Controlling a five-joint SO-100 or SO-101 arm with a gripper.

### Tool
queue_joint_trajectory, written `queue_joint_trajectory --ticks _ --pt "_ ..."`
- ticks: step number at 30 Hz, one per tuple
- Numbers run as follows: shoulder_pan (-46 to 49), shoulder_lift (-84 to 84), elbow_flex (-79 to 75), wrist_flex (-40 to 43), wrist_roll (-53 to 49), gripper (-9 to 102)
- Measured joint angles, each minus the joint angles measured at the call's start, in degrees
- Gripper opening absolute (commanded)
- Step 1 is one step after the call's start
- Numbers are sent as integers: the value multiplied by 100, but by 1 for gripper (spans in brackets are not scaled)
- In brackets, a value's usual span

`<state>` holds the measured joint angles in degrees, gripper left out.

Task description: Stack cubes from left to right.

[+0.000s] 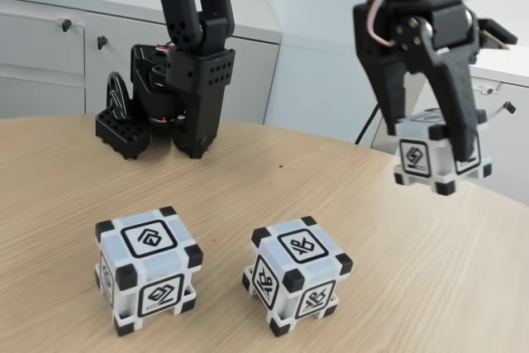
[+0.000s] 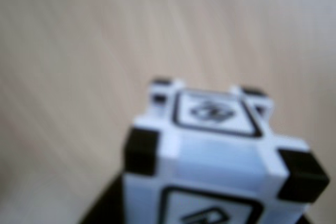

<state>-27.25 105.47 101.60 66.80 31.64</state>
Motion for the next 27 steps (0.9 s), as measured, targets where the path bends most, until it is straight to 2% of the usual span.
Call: queue_joint_trajectory --ticks 9,27 --pt "1318 650 299 79 -132 16" --pt "3331 1731 325 79 -545 16"
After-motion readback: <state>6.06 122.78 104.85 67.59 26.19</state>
